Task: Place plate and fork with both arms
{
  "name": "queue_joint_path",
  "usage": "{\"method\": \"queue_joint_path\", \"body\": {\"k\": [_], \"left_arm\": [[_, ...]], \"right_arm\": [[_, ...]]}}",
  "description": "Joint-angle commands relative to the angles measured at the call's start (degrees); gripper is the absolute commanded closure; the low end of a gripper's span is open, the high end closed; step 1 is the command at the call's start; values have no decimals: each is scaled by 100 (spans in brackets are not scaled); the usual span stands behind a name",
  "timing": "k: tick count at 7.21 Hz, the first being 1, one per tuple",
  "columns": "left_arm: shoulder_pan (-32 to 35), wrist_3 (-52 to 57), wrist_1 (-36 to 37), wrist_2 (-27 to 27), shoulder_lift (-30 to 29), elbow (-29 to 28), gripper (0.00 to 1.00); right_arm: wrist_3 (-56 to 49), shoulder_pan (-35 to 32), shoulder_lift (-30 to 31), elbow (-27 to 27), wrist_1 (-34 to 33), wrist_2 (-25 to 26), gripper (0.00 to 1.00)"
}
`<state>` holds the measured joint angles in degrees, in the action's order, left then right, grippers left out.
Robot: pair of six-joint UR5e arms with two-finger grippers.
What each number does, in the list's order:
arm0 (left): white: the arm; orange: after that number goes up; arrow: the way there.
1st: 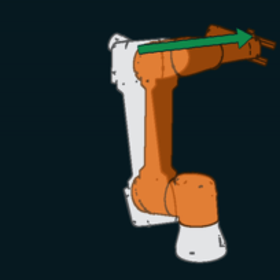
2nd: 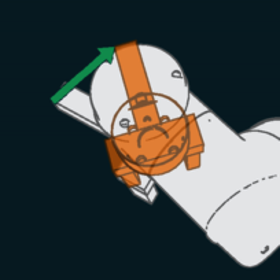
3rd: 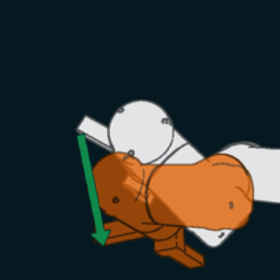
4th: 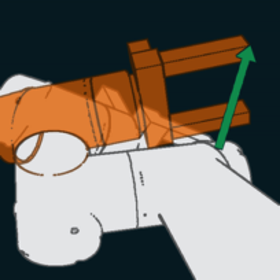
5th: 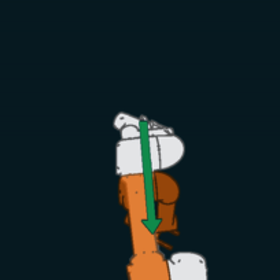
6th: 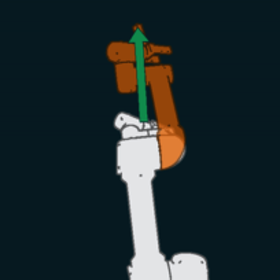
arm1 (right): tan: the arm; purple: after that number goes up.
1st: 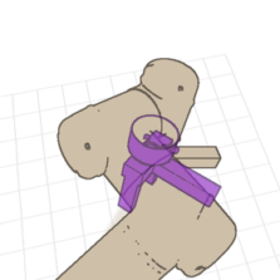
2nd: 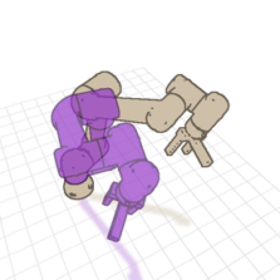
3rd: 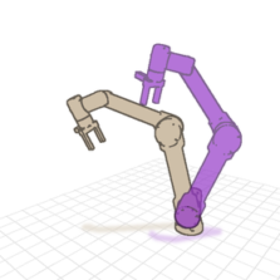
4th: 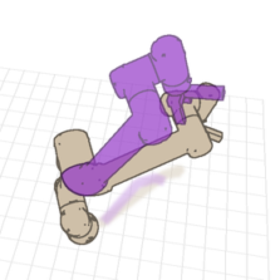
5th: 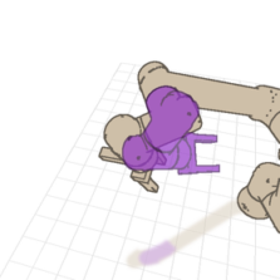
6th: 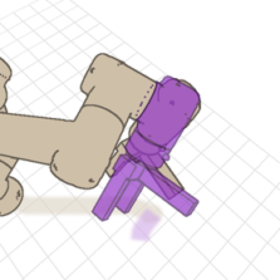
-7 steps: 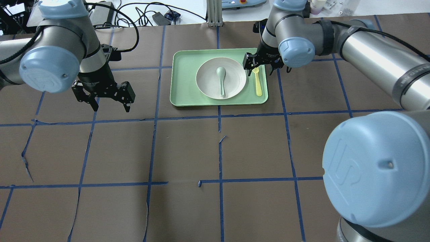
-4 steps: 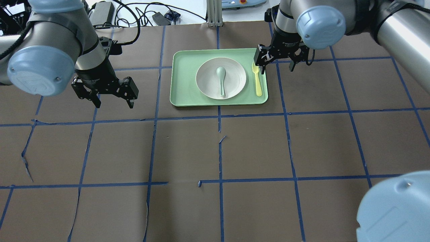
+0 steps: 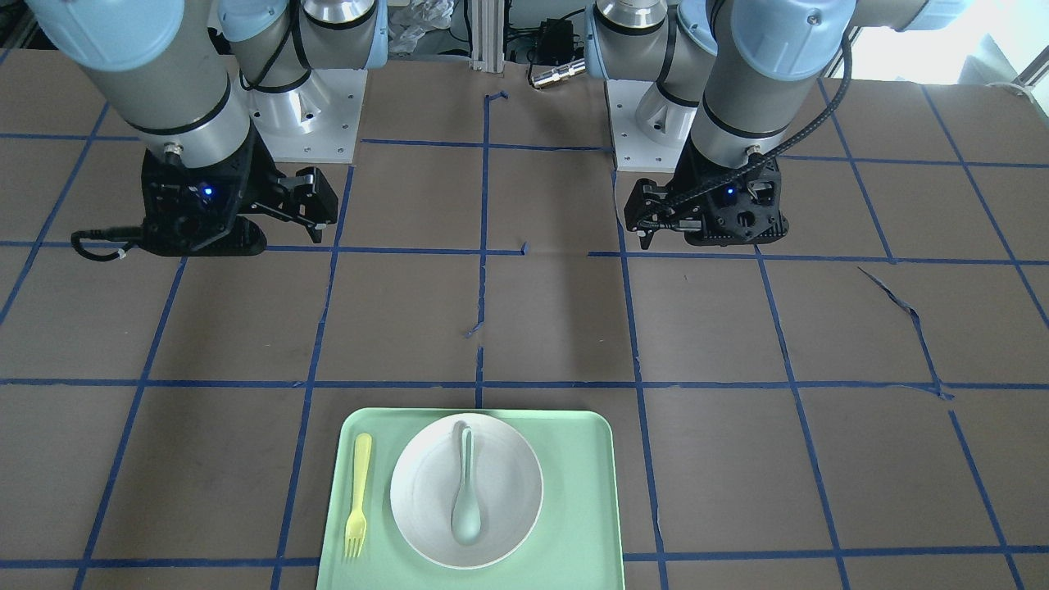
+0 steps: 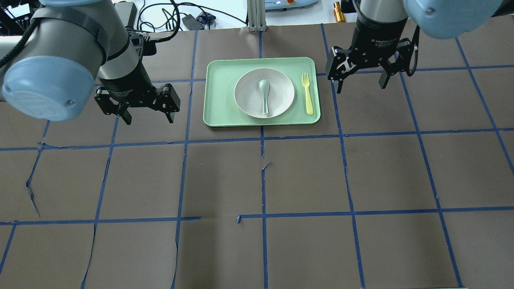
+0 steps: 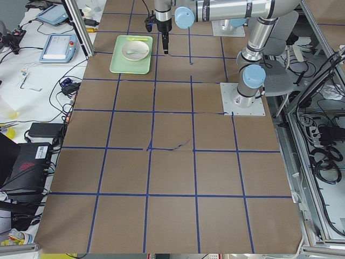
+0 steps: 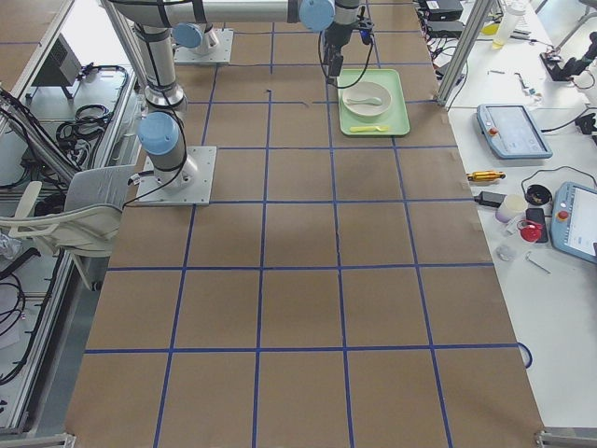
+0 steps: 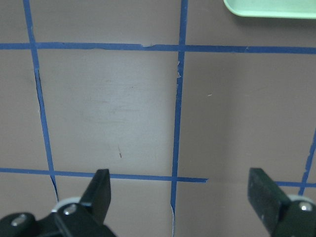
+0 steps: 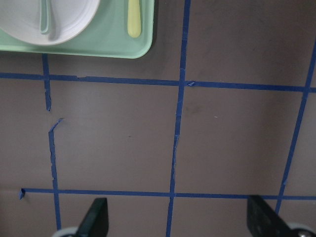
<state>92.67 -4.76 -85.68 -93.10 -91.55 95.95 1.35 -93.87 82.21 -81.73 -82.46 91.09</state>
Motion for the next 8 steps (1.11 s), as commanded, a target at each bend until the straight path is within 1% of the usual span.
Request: {"method": "queue_joint_path", "body": {"k": [1,2,4,8], "left_arm": [[14,28,-194,2,23,-172,0],[23,28,-290,2,6,-216,0],[14,28,-326,-33,59,-234,0],[14,28,-353,-51,76,-243,0]], "right_arm": [[181,-44,120,8,89,-74,0],[181,-52,120,-1,89,-152,0],[155,-53,50,-9,37,-144,0],[181,-53,111,-1,107,-127,0]]}}
